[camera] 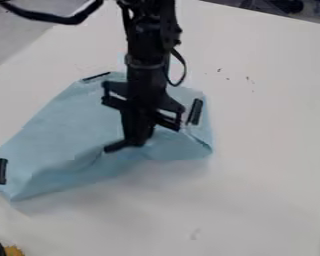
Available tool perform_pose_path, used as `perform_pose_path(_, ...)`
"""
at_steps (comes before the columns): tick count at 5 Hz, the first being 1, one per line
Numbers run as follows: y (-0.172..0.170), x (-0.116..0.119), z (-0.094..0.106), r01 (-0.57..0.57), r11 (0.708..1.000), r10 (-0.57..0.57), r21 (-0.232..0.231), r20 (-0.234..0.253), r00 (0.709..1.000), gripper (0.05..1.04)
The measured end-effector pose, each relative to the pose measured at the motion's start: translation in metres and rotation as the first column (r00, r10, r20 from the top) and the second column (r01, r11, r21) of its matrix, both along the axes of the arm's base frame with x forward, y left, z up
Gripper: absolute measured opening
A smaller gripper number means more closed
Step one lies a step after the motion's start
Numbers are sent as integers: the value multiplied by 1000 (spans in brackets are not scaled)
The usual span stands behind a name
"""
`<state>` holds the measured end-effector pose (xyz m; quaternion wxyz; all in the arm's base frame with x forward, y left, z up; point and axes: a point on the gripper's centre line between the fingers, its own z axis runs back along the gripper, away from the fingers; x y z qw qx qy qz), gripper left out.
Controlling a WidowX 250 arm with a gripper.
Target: Fold the cloth from bottom right to the middle
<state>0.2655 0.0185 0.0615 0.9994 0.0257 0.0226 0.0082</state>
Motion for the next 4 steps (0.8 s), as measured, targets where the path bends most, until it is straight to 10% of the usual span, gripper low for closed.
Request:
perform_pose_path(2, 34, 18, -37, 52, 995, -52, -80, 1, 999, 134)
perform_pose_path(4, 46, 34, -46, 100, 992, -97, -81, 51, 994, 641)
